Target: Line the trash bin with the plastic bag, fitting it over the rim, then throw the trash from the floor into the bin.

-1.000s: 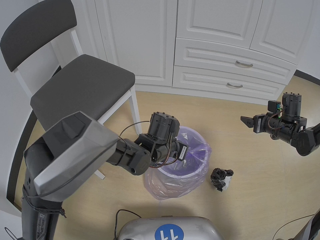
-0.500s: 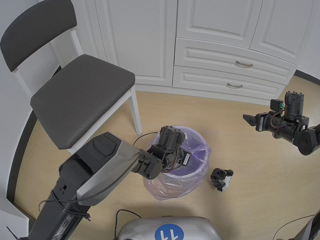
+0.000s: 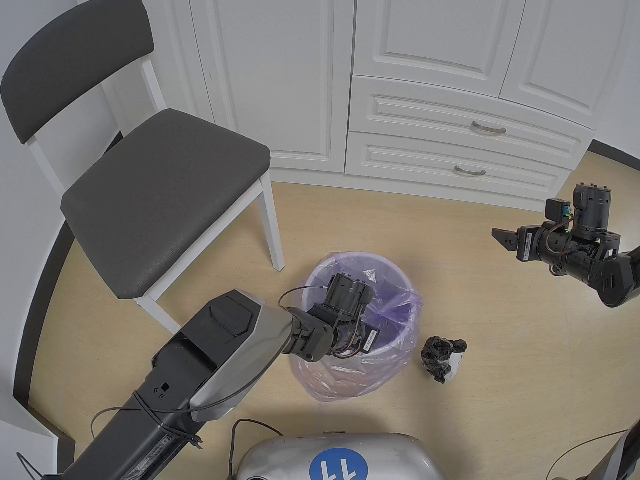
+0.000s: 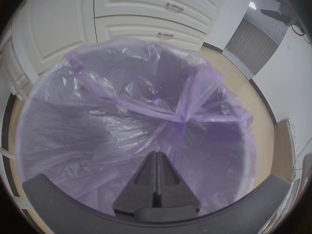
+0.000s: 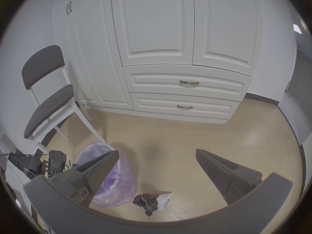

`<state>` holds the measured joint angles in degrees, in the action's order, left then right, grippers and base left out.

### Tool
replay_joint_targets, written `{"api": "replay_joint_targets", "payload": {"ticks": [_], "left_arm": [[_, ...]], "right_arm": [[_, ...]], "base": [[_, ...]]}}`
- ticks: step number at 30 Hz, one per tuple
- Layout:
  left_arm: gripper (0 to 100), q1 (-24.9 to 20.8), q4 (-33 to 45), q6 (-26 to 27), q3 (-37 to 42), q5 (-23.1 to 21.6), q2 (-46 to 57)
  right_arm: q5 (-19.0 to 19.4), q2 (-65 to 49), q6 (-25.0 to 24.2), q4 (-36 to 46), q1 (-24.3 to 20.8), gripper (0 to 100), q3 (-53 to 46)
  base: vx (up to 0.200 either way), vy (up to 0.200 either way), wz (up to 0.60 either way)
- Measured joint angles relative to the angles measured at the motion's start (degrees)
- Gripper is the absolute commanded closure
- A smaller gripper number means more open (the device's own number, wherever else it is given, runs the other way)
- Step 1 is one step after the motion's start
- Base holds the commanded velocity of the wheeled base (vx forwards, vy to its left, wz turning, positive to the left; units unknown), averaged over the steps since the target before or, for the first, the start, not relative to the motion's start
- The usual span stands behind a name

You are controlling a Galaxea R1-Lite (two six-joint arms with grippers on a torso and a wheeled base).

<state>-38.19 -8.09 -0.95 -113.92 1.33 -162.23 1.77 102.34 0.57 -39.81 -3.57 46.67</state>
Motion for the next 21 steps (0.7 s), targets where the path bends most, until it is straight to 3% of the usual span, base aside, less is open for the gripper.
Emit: {"api": "replay_joint_targets", "payload": {"ticks": [9,21], "left_arm": [[100,1.4,5.2,-0.1,-0.7,-0.1,-0.6],[100,1.0,-1.3,-1.6,1.5,5.3,2.8]], "right_arm": [[0.9,5.1,2.8,-0.3,1.2,0,0.9],[2.0,14.4,3.2,0.6,3.3,0,4.2]], "base": [[0.000,0.000,0.00],[0.000,0.000,0.00]]}}
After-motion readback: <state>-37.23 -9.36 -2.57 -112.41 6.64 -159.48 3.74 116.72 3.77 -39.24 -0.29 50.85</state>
